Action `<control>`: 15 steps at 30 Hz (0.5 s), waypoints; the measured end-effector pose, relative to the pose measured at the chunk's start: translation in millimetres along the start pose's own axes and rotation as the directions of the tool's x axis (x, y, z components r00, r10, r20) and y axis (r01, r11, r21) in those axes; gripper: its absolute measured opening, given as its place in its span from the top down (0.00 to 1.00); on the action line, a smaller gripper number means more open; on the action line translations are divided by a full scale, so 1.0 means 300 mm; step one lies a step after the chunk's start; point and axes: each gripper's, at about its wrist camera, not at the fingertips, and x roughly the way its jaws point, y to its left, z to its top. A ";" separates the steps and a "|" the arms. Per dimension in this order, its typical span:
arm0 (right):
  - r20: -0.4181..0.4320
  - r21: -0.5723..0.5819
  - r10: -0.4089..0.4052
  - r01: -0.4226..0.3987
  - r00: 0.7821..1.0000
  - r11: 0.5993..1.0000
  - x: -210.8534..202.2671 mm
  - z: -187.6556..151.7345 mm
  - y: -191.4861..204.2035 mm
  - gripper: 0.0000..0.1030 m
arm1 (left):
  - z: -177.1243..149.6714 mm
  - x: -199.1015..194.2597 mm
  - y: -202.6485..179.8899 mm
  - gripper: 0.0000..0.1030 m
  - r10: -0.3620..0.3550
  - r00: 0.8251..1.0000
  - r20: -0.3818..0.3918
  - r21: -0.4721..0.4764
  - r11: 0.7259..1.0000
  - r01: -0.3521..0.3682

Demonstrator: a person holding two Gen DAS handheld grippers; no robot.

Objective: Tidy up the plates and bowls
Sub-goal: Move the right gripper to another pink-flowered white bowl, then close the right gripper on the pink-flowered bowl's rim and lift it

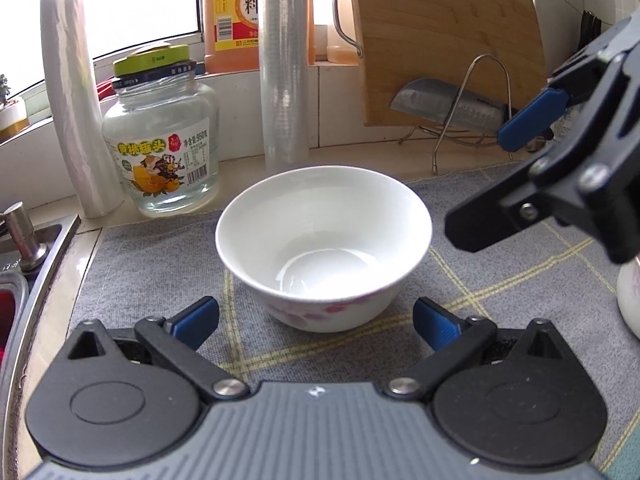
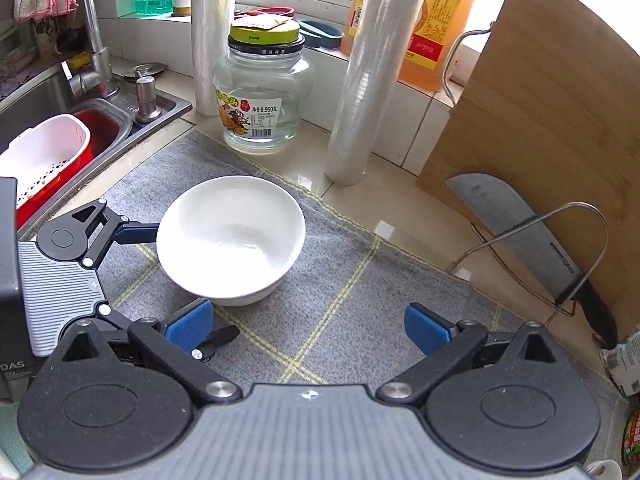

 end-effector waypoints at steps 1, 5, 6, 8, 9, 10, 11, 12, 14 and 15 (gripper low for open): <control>-0.001 -0.001 0.010 -0.010 1.000 1.000 0.012 0.012 0.000 0.00 | 0.004 -0.003 0.004 0.01 0.002 1.000 0.007 -0.002 1.000 -0.002; -0.008 -0.004 0.039 -0.039 0.999 0.999 0.054 0.053 -0.005 0.00 | 0.016 0.001 0.019 0.01 -0.002 1.000 0.026 -0.002 1.000 0.002; -0.008 -0.005 0.045 -0.045 0.999 0.999 0.062 0.060 -0.005 0.00 | 0.018 0.001 0.023 0.02 -0.008 0.999 0.032 -0.003 1.000 0.008; -0.011 -0.005 0.061 -0.061 0.998 0.998 0.073 0.068 -0.006 0.00 | 0.019 0.001 0.026 0.02 -0.022 0.999 0.040 0.000 1.000 0.022; -0.013 -0.006 0.072 -0.072 0.997 0.997 0.079 0.071 -0.005 0.00 | 0.020 -0.001 0.027 0.03 -0.033 0.998 0.047 0.003 0.999 0.033; -0.016 -0.007 0.081 -0.081 0.997 0.997 0.084 0.074 -0.005 0.01 | 0.023 -0.005 0.025 0.03 -0.051 0.997 0.053 0.006 0.999 0.051; -0.021 -0.010 0.090 -0.090 0.996 0.996 0.091 0.077 -0.003 0.01 | 0.025 -0.006 0.025 0.03 -0.060 0.997 0.056 0.009 0.998 0.060; -0.025 -0.013 0.097 -0.097 0.995 0.995 0.097 0.079 -0.002 0.01 | 0.027 -0.005 0.024 0.04 -0.064 0.996 0.060 0.012 0.998 0.063; -0.030 -0.020 0.106 -0.107 0.994 0.994 0.109 0.084 0.003 0.03 | 0.032 -0.004 0.027 0.09 -0.074 0.995 0.062 0.010 0.997 0.073; -0.030 -0.023 0.111 -0.111 0.993 0.994 0.114 0.088 0.005 0.05 | 0.034 -0.002 0.030 0.09 -0.081 0.995 0.060 0.005 0.997 0.081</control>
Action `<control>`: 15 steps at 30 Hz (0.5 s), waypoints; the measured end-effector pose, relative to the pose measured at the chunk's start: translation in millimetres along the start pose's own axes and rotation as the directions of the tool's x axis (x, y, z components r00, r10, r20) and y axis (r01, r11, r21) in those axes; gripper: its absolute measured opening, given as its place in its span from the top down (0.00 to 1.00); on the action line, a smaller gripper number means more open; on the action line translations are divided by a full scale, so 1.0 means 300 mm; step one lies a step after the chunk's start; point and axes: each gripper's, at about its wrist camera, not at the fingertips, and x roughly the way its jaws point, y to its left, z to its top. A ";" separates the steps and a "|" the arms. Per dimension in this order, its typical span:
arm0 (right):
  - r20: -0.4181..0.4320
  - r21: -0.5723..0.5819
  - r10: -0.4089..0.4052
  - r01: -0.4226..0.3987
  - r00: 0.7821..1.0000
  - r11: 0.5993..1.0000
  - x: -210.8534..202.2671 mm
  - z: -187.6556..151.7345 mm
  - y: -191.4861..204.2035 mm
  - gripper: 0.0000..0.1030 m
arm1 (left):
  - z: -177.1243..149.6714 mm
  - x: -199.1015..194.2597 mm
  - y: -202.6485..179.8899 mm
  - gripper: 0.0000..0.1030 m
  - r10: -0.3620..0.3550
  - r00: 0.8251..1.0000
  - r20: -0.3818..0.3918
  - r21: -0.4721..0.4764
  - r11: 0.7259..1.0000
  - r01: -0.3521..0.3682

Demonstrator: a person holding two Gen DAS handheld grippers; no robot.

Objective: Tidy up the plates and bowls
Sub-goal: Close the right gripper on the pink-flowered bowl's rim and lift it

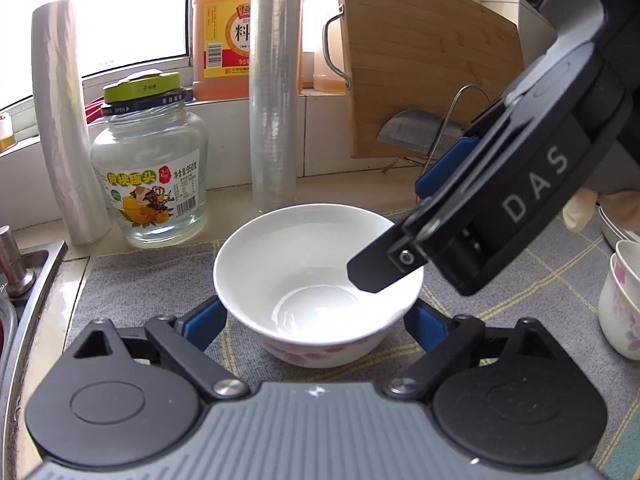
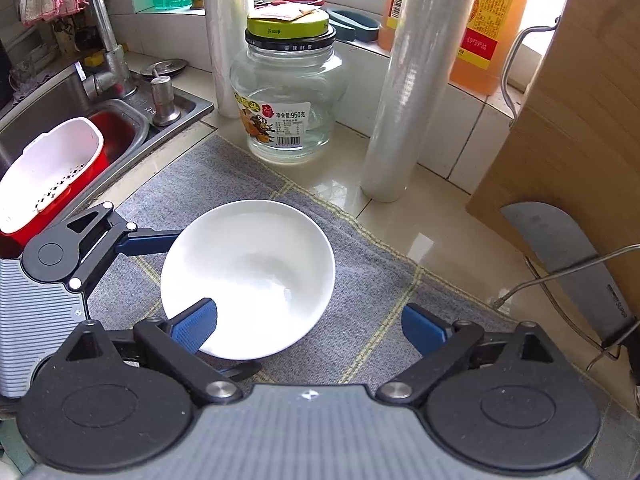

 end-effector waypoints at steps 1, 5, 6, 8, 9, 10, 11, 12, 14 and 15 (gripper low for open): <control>0.000 -0.001 0.006 -0.006 1.000 1.000 0.005 0.005 0.000 0.07 | 0.000 0.001 0.001 0.09 -0.004 1.000 0.000 -0.002 1.000 0.004; 0.001 0.006 0.042 -0.042 0.999 0.999 0.025 0.034 -0.005 0.16 | -0.001 0.001 -0.001 0.11 -0.011 1.000 0.002 0.001 1.000 0.011; -0.001 0.002 0.047 -0.047 0.999 0.999 0.031 0.041 -0.003 0.18 | -0.001 0.002 -0.001 0.11 -0.011 1.000 0.001 0.001 1.000 0.011; -0.010 -0.007 0.052 -0.052 0.999 0.999 0.049 0.054 -0.002 0.25 | -0.002 0.002 -0.002 0.11 -0.011 1.000 0.000 0.001 1.000 0.011; -0.013 -0.008 0.054 -0.054 0.998 0.999 0.059 0.061 -0.001 0.30 | -0.001 0.004 -0.001 0.11 -0.011 1.000 0.000 0.000 1.000 0.011; -0.013 -0.008 0.054 -0.054 0.998 0.999 0.067 0.065 -0.001 0.31 | -0.001 0.004 -0.002 0.11 -0.012 1.000 -0.001 0.000 1.000 0.012; -0.012 -0.009 0.052 -0.052 0.999 0.999 0.074 0.070 -0.002 0.31 | -0.001 0.003 -0.001 0.11 -0.013 1.000 -0.002 -0.001 1.000 0.013; -0.013 -0.010 0.053 -0.053 0.999 0.999 0.080 0.074 -0.003 0.32 | 0.000 0.004 0.000 0.11 -0.014 1.000 -0.002 -0.001 1.000 0.014; -0.017 -0.009 0.056 -0.056 0.998 0.998 0.090 0.079 -0.006 0.34 | 0.000 0.002 0.001 0.11 -0.015 1.000 -0.004 0.001 1.000 0.015; -0.020 -0.008 0.059 -0.059 0.998 0.998 0.094 0.080 -0.008 0.35 | 0.001 0.002 0.002 0.11 -0.016 1.000 -0.005 0.000 1.000 0.016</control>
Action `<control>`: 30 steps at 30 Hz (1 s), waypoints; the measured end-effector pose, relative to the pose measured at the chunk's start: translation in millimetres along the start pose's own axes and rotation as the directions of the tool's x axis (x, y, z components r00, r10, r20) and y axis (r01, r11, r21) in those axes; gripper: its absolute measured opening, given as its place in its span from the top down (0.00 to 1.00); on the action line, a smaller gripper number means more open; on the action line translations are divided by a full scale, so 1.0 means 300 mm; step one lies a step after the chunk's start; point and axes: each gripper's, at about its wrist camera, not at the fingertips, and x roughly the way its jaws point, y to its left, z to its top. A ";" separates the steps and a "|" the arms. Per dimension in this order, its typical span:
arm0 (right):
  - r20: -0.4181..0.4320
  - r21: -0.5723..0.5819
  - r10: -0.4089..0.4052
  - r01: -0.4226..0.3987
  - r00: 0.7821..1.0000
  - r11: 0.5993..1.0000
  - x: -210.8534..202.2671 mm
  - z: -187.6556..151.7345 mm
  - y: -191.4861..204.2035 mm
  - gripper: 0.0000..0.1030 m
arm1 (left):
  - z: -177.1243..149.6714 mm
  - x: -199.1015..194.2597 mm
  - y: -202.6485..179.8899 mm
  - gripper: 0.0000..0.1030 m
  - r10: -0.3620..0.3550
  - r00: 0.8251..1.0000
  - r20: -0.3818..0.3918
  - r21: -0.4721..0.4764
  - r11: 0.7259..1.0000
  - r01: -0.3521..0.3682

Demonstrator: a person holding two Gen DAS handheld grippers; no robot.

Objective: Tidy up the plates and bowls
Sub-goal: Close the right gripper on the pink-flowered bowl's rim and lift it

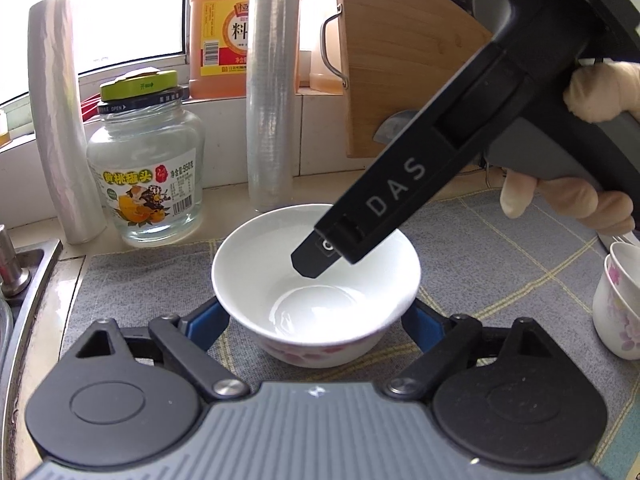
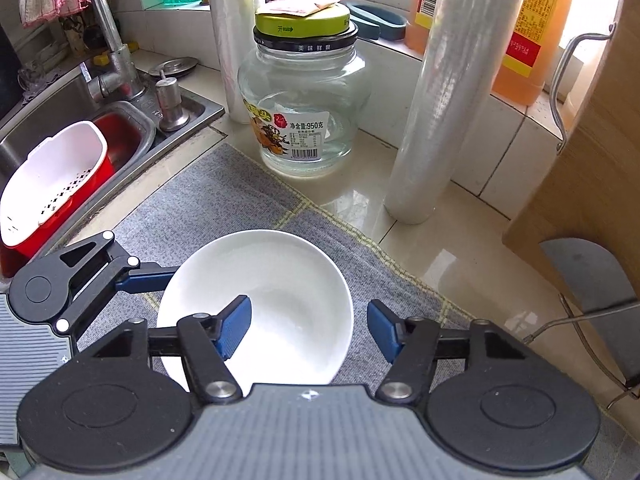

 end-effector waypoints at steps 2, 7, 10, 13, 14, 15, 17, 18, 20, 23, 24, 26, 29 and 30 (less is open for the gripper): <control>-0.007 0.007 0.011 -0.011 1.000 1.000 0.008 0.003 -0.006 0.40 | -0.001 0.000 0.002 0.11 -0.004 1.000 -0.001 -0.002 1.000 0.004; -0.002 0.011 0.013 -0.013 1.000 1.000 0.015 0.006 -0.010 0.42 | -0.001 0.000 0.003 0.11 -0.011 1.000 -0.001 0.007 1.000 0.012; 0.001 0.007 0.020 -0.020 1.000 1.000 0.015 0.009 -0.007 0.44 | -0.001 0.000 0.004 0.11 -0.014 1.000 -0.004 0.007 1.000 0.014; 0.004 0.006 0.023 -0.023 1.000 1.000 0.016 0.014 -0.006 0.44 | 0.000 0.001 0.003 0.11 -0.014 1.000 -0.005 0.008 1.000 0.014; 0.006 0.006 0.021 -0.021 1.000 1.000 0.016 0.014 -0.007 0.44 | 0.000 0.002 0.003 0.11 -0.015 1.000 -0.006 0.008 1.000 0.015; 0.005 0.009 0.026 -0.026 1.000 1.000 0.019 0.015 -0.010 0.44 | 0.000 0.002 0.004 0.11 -0.016 1.000 -0.006 0.007 1.000 0.016; 0.004 0.013 0.037 -0.037 0.999 0.999 0.020 0.017 -0.012 0.44 | 0.001 0.002 0.004 0.11 -0.017 1.000 -0.009 0.008 1.000 0.017; 0.004 0.011 0.040 -0.041 0.999 0.999 0.019 0.017 -0.011 0.44 | 0.002 0.002 0.004 0.11 -0.017 1.000 -0.010 0.008 1.000 0.017; 0.003 0.005 0.036 -0.036 0.999 0.999 0.018 0.018 -0.007 0.44 | 0.002 0.001 0.003 0.11 -0.017 1.000 -0.012 0.010 1.000 0.017; 0.005 0.007 0.041 -0.041 0.999 0.999 0.012 0.016 -0.007 0.44 | 0.002 -0.001 0.002 0.11 -0.016 1.000 -0.018 0.012 1.000 0.017; 0.007 0.010 0.044 -0.044 0.999 0.999 0.008 0.016 -0.007 0.44 | 0.003 -0.002 0.001 0.11 -0.016 1.000 -0.021 0.014 1.000 0.016; 0.009 0.014 0.049 -0.049 0.999 0.999 0.000 0.015 -0.006 0.44 | 0.005 -0.005 -0.002 0.11 -0.016 0.999 -0.028 0.022 1.000 0.016; 0.010 0.002 0.042 -0.042 0.999 0.999 -0.011 0.007 0.002 0.44 | 0.009 -0.014 -0.010 0.11 -0.017 0.999 -0.036 0.034 0.999 0.019; 0.012 -0.003 0.040 -0.040 0.999 0.999 -0.017 0.002 0.005 0.44 | 0.012 -0.016 -0.014 0.11 -0.015 0.999 -0.042 0.038 0.999 0.016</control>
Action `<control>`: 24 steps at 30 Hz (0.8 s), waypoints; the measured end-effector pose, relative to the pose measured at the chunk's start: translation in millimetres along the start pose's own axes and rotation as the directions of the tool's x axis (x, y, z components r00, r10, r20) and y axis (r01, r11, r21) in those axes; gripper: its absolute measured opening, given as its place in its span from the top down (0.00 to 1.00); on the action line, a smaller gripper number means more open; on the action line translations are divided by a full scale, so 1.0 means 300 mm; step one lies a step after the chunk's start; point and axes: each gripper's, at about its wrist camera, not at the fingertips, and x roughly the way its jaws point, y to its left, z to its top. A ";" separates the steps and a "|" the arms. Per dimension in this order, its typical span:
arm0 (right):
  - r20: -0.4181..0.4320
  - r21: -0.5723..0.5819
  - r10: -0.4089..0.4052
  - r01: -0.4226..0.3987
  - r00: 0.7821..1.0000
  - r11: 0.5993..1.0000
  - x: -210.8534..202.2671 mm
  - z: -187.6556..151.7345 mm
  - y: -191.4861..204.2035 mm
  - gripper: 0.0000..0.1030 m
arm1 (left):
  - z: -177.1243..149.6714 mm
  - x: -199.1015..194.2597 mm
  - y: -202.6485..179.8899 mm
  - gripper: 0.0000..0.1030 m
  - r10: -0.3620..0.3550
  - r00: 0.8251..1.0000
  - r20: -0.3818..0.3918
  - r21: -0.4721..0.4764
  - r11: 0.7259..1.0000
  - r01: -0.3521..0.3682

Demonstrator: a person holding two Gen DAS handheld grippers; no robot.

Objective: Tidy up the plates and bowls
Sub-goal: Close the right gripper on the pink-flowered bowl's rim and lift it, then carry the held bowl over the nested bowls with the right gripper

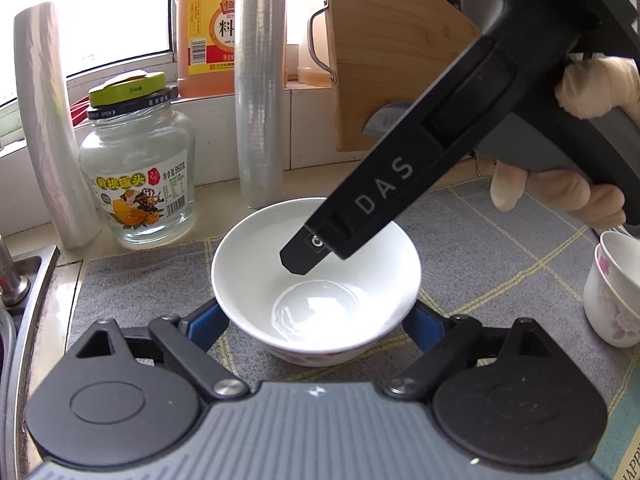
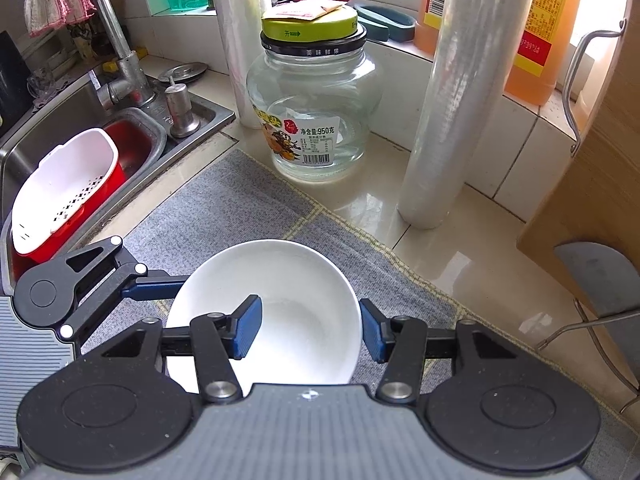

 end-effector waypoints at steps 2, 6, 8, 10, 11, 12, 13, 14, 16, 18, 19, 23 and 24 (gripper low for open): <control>0.008 -0.003 0.007 -0.007 1.000 1.000 -0.014 -0.010 0.001 0.44 | 0.007 -0.011 -0.011 0.11 0.007 1.000 -0.011 0.011 1.000 -0.006; 0.019 -0.006 0.022 -0.022 1.000 1.000 -0.046 -0.025 0.002 0.44 | 0.026 -0.042 -0.032 0.11 0.012 1.000 -0.018 0.031 0.999 -0.011; 0.027 -0.010 0.024 -0.024 0.999 1.000 -0.064 -0.034 0.005 0.44 | 0.031 -0.056 -0.049 0.11 0.019 1.000 -0.023 0.047 0.999 -0.018; 0.034 -0.012 0.023 -0.023 0.999 1.000 -0.081 -0.045 0.010 0.44 | 0.036 -0.070 -0.062 0.11 0.020 0.999 -0.026 0.055 0.998 -0.018; 0.039 -0.012 0.022 -0.021 0.999 1.000 -0.091 -0.052 0.013 0.44 | 0.035 -0.078 -0.070 0.11 0.017 0.999 -0.028 0.056 0.998 -0.016; 0.043 -0.012 0.020 -0.020 0.999 1.000 -0.101 -0.058 0.016 0.44 | 0.038 -0.085 -0.077 0.11 0.015 0.999 -0.030 0.059 0.998 -0.013; 0.047 -0.013 0.018 -0.017 0.999 1.000 -0.112 -0.066 0.019 0.44 | 0.041 -0.095 -0.085 0.11 0.014 0.999 -0.030 0.064 0.998 -0.012; 0.052 -0.013 0.016 -0.015 0.999 1.000 -0.124 -0.073 0.021 0.44 | 0.042 -0.104 -0.096 0.11 0.015 0.999 -0.029 0.071 0.997 -0.013; 0.060 -0.014 0.012 -0.012 0.998 1.000 -0.147 -0.087 0.026 0.43 | 0.047 -0.122 -0.115 0.11 0.015 0.999 -0.028 0.084 0.996 -0.012; 0.068 -0.012 0.008 -0.007 0.998 1.000 -0.175 -0.103 0.029 0.43 | 0.052 -0.138 -0.131 0.11 0.011 1.000 -0.027 0.090 0.996 -0.009; 0.071 -0.010 0.006 -0.005 0.997 1.000 -0.186 -0.110 0.030 0.43 | 0.054 -0.146 -0.139 0.11 0.007 1.000 -0.026 0.094 0.996 -0.005; 0.080 0.005 0.000 -0.001 0.997 1.000 -0.237 -0.148 0.034 0.43 | 0.057 -0.171 -0.174 0.11 -0.006 0.999 -0.035 0.102 0.995 0.010; 0.082 0.007 -0.001 0.001 0.997 1.000 -0.248 -0.158 0.036 0.43 | 0.056 -0.178 -0.182 0.11 -0.009 0.999 -0.038 0.105 0.994 0.013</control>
